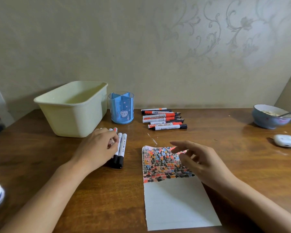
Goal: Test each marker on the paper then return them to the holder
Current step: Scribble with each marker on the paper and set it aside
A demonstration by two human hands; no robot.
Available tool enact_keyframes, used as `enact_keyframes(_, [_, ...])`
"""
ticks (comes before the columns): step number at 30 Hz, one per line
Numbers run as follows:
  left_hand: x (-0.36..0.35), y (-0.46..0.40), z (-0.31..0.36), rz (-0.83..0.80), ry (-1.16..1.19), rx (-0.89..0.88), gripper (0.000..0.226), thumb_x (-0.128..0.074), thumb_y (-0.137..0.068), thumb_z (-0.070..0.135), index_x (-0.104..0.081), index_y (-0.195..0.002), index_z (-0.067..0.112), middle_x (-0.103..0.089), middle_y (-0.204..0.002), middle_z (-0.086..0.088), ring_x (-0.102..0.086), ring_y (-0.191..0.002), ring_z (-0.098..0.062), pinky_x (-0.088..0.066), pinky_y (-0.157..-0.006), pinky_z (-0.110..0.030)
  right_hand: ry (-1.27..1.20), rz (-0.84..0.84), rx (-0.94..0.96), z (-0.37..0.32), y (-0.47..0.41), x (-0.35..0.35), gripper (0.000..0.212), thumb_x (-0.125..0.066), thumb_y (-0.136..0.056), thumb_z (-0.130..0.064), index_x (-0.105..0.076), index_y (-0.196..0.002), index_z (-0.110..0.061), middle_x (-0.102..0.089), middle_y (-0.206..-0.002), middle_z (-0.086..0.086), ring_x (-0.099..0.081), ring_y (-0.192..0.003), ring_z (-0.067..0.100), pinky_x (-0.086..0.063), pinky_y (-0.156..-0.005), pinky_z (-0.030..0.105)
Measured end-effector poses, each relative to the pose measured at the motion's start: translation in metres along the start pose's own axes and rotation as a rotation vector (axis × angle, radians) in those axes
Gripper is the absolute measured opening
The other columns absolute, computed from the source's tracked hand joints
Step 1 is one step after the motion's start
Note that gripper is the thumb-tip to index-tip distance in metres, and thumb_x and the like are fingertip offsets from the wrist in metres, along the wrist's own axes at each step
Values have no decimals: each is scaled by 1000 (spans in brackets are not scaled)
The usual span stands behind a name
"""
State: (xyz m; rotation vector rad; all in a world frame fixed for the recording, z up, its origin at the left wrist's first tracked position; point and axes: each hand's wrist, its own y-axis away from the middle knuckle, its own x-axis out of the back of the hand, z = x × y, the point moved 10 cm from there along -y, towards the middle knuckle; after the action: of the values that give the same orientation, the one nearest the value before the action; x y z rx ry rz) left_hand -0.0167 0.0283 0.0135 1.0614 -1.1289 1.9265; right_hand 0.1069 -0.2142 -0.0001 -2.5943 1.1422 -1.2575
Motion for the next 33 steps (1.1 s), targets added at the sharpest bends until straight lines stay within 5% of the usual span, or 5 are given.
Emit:
enact_keyframes(7, [3,5,22,45,-12,-85,14,-59,-94,37,-65,-107,36,-49,-100,13,-49,-105,-10,-50,-81,-32,222,9,-62,19,-19,16,38,-60,-98,-19,-58,-133,-33,-61,-129,-16,-63,-96,2,-59,-76,21])
enact_keyframes(11, [-21,17,65,-151,23,-221,37,-47,-96,55,-50,-131,44,-41,-125,21,-34,-121,2,-33,-97,-19,419,-70,-114,39,-38,15,46,-58,-99,-32,-46,-144,-36,-52,-142,-9,-56,-114,8,-54,-92,27])
enact_keyframes(16, [-40,34,93,-299,-13,-333,58,-34,-94,70,-39,-145,42,-33,-145,25,-22,-136,3,-20,-113,-25,664,-90,-103,57,-71,20,50,-51,-102,-32,-38,-151,-32,-44,-153,-6,-40,-137,19,-40,-111,36])
enact_keyframes(25, [-55,37,85,-450,-61,-315,71,-30,-88,79,-32,-149,43,-28,-154,23,-14,-144,1,-11,-117,-28,788,-126,-113,65,-103,3,48,-40,-104,-22,-37,-152,-31,-43,-155,-3,-35,-141,22,-36,-113,39])
enact_keyframes(33, [-57,38,84,-482,-69,-301,71,-25,-87,78,-34,-149,44,-29,-154,23,-15,-143,1,-14,-117,-28,760,-52,-82,66,-106,10,32,-54,-101,-32,-58,-133,-29,-54,-133,-1,-45,-126,20,-45,-101,36])
